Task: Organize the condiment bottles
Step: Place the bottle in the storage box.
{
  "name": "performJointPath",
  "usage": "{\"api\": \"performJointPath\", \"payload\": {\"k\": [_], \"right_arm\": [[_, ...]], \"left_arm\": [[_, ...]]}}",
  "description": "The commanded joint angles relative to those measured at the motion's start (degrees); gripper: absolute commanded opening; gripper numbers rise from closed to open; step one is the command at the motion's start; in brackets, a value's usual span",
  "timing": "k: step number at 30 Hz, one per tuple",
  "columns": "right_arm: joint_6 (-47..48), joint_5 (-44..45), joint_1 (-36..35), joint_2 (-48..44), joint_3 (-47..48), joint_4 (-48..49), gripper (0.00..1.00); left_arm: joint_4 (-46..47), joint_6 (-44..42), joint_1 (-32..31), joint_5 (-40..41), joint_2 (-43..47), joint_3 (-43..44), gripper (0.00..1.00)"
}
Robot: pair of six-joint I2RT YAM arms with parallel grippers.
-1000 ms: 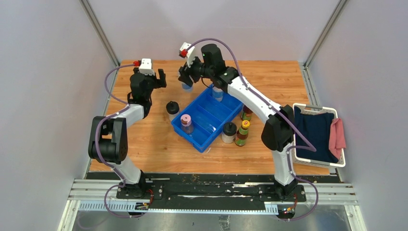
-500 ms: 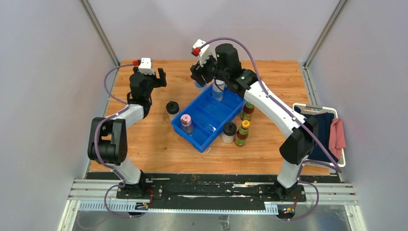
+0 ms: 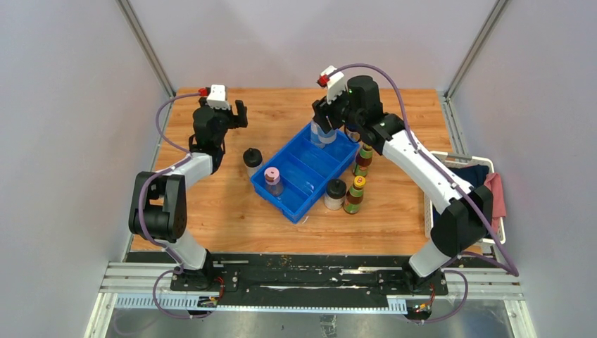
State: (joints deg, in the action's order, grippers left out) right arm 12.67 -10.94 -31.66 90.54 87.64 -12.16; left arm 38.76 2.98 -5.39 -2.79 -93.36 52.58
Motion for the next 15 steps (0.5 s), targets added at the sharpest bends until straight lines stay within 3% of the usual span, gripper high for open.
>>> {"api": "performJointPath", "payload": {"k": [1,15], "right_arm": [[-2.1,1.6,2.6,-4.0,-2.1,6.4,0.00],[-4.2,2.2,6.3,-3.7,-8.9,11.6,0.00]], "left_arm": [[1.2,-0.7,-0.6,-0.1,1.3,-0.3,0.87],[1.2,-0.9,-0.9,0.2,0.4,-0.1,0.87]]}}
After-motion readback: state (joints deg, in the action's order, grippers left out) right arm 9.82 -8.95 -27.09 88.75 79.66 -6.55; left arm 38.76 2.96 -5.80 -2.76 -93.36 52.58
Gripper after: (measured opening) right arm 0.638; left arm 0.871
